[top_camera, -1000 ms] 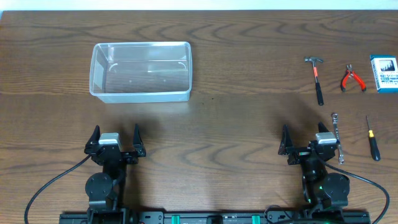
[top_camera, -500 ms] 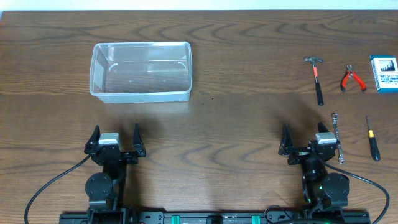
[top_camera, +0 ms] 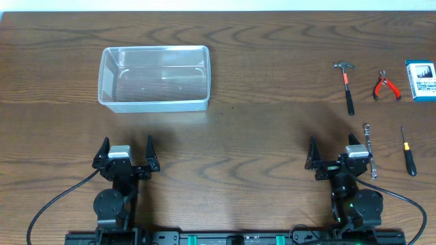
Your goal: Pack container
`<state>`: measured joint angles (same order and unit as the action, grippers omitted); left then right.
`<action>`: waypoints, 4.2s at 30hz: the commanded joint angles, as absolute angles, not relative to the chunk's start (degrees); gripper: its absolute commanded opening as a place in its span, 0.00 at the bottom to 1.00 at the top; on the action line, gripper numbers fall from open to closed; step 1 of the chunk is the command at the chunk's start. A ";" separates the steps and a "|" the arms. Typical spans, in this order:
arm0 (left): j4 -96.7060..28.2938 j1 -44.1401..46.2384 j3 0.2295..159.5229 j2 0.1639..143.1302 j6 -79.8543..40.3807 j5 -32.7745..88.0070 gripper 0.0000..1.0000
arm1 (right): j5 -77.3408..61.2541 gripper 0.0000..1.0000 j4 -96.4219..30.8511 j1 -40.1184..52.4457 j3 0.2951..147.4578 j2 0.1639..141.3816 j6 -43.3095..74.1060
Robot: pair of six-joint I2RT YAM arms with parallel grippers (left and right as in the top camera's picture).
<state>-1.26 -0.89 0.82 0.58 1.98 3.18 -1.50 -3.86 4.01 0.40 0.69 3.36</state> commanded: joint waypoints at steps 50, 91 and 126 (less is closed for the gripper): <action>-3.84 -0.60 0.23 0.23 2.96 2.72 0.98 | -17.61 0.99 -16.56 4.58 18.74 9.41 16.47; -10.61 -0.62 17.69 2.37 3.14 6.92 0.98 | 8.36 0.99 -69.47 30.94 87.70 78.00 22.70; -60.03 -2.33 76.25 58.96 3.75 -1.04 0.98 | 0.86 0.99 -63.59 38.28 118.30 117.86 19.22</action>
<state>-59.53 -2.15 75.05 59.09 4.47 -0.40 1.72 -63.77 38.06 115.48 113.99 20.12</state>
